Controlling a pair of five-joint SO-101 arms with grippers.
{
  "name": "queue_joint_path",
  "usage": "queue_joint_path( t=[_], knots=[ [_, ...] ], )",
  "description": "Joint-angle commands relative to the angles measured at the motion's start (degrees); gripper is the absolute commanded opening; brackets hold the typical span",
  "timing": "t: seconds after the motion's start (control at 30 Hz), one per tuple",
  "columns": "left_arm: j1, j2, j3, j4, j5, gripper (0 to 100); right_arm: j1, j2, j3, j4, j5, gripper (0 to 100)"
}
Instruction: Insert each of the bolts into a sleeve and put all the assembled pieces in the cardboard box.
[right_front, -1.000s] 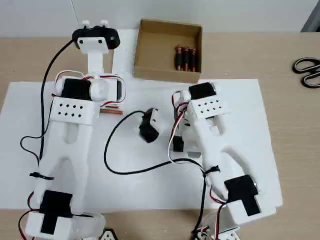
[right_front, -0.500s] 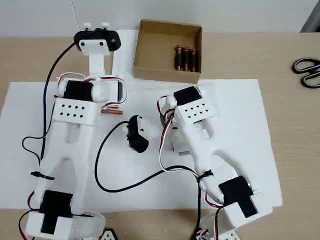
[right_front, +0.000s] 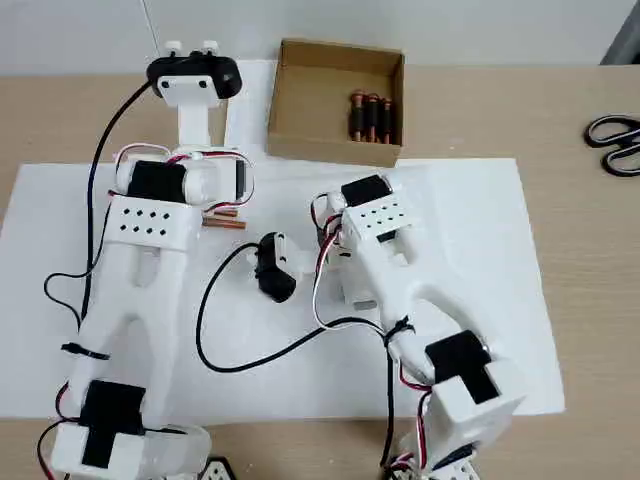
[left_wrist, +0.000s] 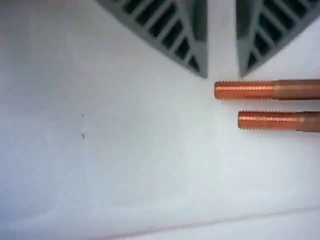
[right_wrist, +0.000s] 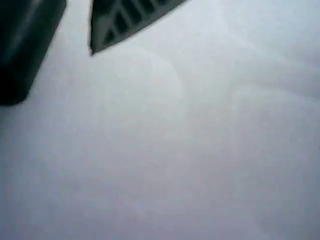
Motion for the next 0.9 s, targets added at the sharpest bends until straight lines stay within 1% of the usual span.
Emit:
queue_joint_path(
  t=[0.0,0.37,0.57,0.87],
  knots=[
    [0.0,-2.9,-0.2,-1.2,-0.3,4,0.5,0.4,-0.4,-1.1,0.5,13.3],
    [0.0,-2.9,-0.2,-1.1,-0.3,4,0.7,4.1,-0.4,-3.4,0.3,13.3],
    [0.0,-2.9,-0.2,-1.2,-0.3,4,2.0,4.1,-0.4,-3.4,0.2,13.2],
    [0.0,-2.9,-0.2,-1.2,-0.3,4,2.0,4.2,-0.4,-3.4,0.1,13.2]
  ],
)
